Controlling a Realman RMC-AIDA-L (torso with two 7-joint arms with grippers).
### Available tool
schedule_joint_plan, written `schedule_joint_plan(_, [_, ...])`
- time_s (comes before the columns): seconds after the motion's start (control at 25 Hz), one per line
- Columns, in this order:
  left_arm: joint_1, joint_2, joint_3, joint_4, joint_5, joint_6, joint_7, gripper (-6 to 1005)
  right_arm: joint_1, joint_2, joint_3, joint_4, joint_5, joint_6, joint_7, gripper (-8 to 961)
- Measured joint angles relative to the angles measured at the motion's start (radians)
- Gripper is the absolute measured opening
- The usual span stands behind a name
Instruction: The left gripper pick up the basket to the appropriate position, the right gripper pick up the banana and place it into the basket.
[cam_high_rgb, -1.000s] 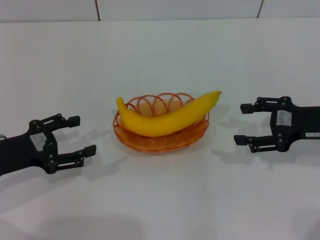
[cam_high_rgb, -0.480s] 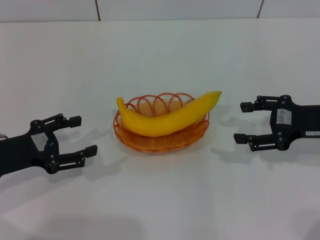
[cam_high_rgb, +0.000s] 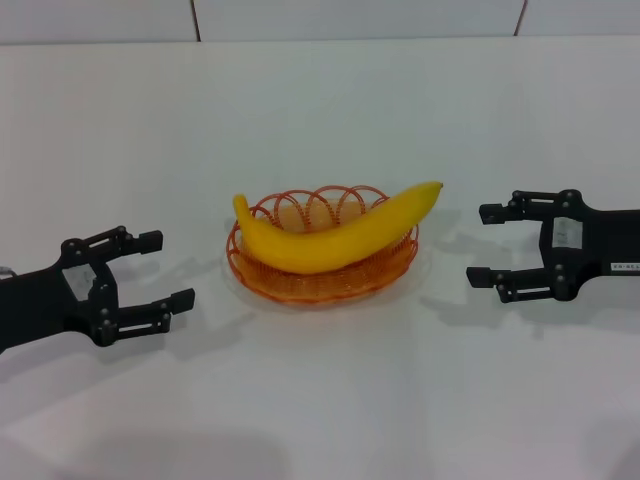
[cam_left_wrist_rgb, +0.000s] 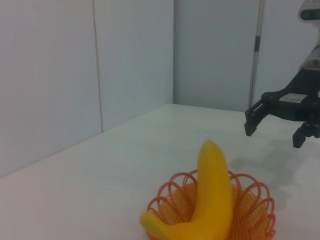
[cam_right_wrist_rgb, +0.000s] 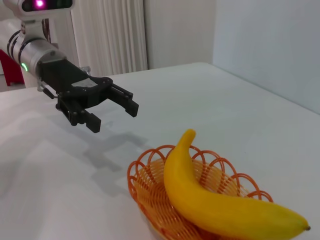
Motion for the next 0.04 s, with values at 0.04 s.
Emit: schedule_joint_plan(0.04, [0.0,0.0,-0.001,0.0,0.0,0.0,0.0,860,0.001,0.0,0.0,0.0,0.0,-0.001,0.0,831])
